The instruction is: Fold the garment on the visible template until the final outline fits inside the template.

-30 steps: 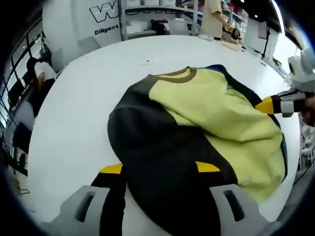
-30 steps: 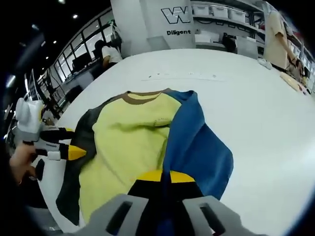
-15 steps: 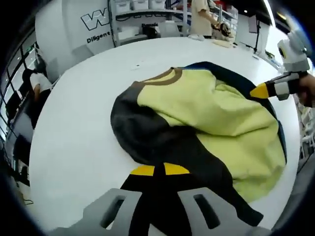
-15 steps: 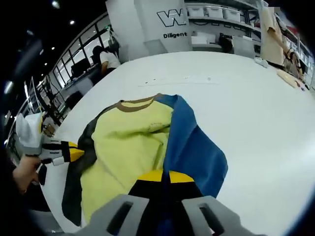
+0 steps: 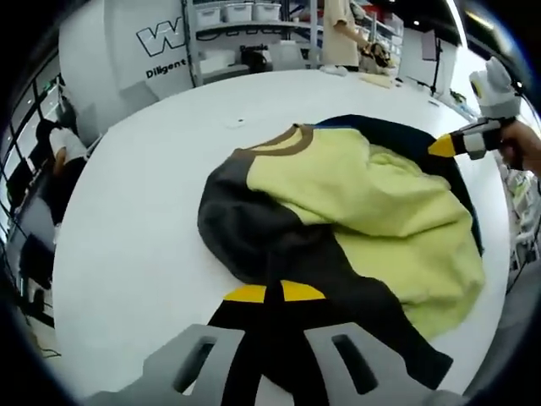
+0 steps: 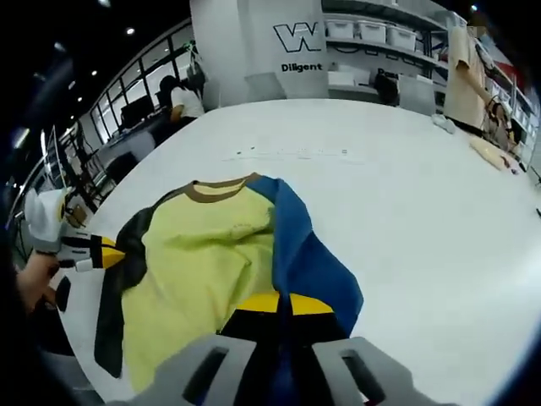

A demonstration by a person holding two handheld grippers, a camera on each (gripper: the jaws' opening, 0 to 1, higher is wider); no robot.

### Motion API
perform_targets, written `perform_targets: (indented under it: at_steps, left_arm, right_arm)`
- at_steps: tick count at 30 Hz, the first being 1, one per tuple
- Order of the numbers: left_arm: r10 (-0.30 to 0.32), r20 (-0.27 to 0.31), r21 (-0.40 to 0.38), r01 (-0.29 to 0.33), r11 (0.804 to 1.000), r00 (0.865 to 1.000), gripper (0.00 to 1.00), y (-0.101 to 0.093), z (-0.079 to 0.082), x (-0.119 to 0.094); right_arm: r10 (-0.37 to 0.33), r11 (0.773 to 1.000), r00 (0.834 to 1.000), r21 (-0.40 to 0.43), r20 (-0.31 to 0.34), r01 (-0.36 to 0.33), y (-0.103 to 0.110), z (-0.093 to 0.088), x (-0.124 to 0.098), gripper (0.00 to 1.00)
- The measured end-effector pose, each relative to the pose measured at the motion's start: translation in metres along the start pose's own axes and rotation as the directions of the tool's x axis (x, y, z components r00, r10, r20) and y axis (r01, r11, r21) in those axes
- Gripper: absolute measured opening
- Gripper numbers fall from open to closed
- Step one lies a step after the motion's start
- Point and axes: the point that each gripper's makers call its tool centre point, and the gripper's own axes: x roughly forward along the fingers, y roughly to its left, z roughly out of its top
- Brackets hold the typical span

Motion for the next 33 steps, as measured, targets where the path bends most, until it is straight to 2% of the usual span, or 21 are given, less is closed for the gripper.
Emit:
perform_targets:
  at_steps: [8,13,21,29,33]
  left_arm:
    - [-0.005,-0.028,0.043,0.007,0.999,1.000,0.00,0.020,-0.001,-0.004]
    - [0.007,-0.062,0.094,-0.002,0.996,0.998,0.00,0.034,-0.005,-0.003]
    - [0.013,-0.099,0.114,-0.001,0.994,0.995,0.00,0.051,-0.008,0.000]
    - [0.058,-0.164,0.163,-0.031,0.986,0.985,0.00,0.083,-0.010,0.005]
    - [0.075,-0.186,0.182,-0.040,0.983,0.980,0.00,0.095,-0.011,0.006]
  right_arm:
    - [-0.041,0.998,0.999,-0.041,-0.006,0.041,-0.027,0.017,0.005,0.00]
    - [-0.060,0.996,0.998,-0.064,-0.021,0.059,-0.042,0.021,0.013,0.00]
    - [-0.071,0.995,0.997,-0.076,-0.027,0.069,-0.057,0.023,0.020,0.00]
    - [-0.096,0.989,0.993,-0.116,-0.064,0.088,-0.076,0.028,0.028,0.00]
    - [-0.097,0.990,0.992,-0.109,-0.077,0.088,-0.082,0.033,0.031,0.00]
